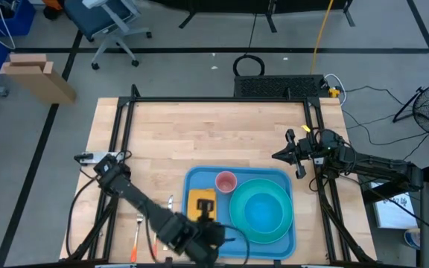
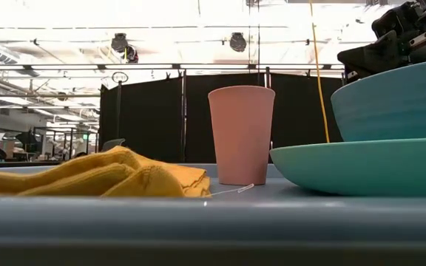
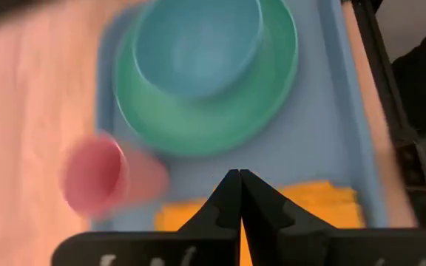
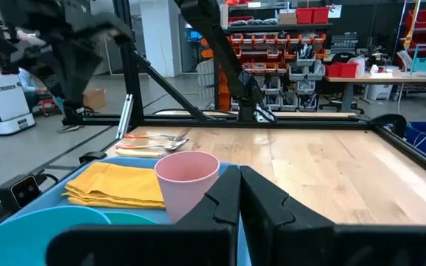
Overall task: Set up tray
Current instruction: Put the orange fork on top of the yellow napkin
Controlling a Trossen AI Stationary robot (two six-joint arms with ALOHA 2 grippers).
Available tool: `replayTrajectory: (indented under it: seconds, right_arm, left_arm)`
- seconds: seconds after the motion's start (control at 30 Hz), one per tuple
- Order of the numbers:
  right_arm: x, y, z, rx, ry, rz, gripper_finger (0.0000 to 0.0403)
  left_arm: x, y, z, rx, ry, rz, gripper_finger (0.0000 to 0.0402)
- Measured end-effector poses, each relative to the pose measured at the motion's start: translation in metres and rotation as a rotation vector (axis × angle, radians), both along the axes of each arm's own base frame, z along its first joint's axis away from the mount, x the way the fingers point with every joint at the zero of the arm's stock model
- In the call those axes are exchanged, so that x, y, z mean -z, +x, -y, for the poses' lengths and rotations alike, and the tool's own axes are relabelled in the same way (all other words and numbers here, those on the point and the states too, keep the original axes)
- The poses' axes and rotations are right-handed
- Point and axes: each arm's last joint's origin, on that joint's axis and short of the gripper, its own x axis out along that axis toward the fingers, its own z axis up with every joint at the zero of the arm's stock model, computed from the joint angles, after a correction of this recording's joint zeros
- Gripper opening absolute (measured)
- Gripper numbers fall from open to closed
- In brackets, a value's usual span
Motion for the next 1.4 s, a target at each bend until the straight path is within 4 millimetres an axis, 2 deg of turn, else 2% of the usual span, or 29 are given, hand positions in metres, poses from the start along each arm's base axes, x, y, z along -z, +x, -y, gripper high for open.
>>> replayTrajectory:
  seconds: [0.2, 0.27, 0.33, 0.43, 0.6, 0.67, 0.7, 0.8, 0.9, 1.0, 1.13, 1.23, 1.33, 1.4]
  right_arm:
    - [0.0, 0.0, 0.0, -0.001, -0.003, -0.002, 0.0]
    - [0.001, 0.0, 0.0, -0.001, -0.001, -0.007, 0.0]
    - [0.001, 0.0, 0.0, -0.001, 0.0, -0.009, 0.0]
    - [0.002, 0.0, 0.0, -0.002, -0.001, -0.016, 0.0]
    - [0.002, 0.0, 0.0, -0.002, -0.02, -0.017, 0.0]
    - [0.002, 0.0, 0.0, -0.002, -0.023, -0.016, 0.0]
    - [0.002, 0.0, 0.0, -0.002, -0.026, -0.016, 0.0]
    - [0.002, 0.0, 0.0, -0.002, -0.033, -0.015, 0.0]
    - [0.003, 0.0, 0.0, -0.003, -0.034, -0.021, 0.0]
    - [0.004, 0.0, -0.001, -0.021, -0.031, -0.028, 0.0]
    - [0.004, 0.0, -0.002, -0.055, -0.039, -0.032, 0.0]
    - [0.004, 0.0, -0.002, -0.054, -0.04, -0.032, 0.0]
    - [0.004, 0.0, -0.002, -0.054, -0.04, -0.032, 0.0]
    - [0.004, 0.0, -0.002, -0.054, -0.039, -0.033, 0.0]
  left_arm:
    - [-0.016, 0.037, -0.049, 0.225, 0.052, 0.039, 0.0003]
    - [-0.033, 0.04, -0.072, 0.235, 0.045, 0.075, 0.0004]
    - [-0.057, 0.032, -0.095, 0.212, 0.046, 0.115, 0.0002]
    - [-0.097, 0.005, -0.122, 0.164, 0.088, 0.167, 0.0002]
    - [-0.167, -0.075, -0.158, -0.034, 0.109, 0.306, 0.0001]
    - [-0.184, -0.107, -0.166, -0.129, 0.068, 0.387, 0.0001]
    - [-0.185, -0.122, -0.168, -0.176, 0.059, 0.404, 0.0001]
    - [-0.167, -0.154, -0.167, -0.279, 0.039, 0.417, 0.0001]
    - [-0.132, -0.181, -0.166, -0.361, 0.001, 0.444, 0.0001]
    - [-0.088, -0.198, -0.163, -0.403, -0.111, 0.522, 0.0001]
    - [-0.025, -0.197, -0.154, -0.367, -0.356, 0.676, 0.0001]
    - [0.013, -0.194, -0.147, -0.317, -0.474, 0.775, 0.0001]
    - [0.048, -0.195, -0.14, -0.319, -0.538, 0.781, 0.0001]
    - [0.068, -0.199, -0.135, -0.408, -0.57, 0.768, 0.0001]
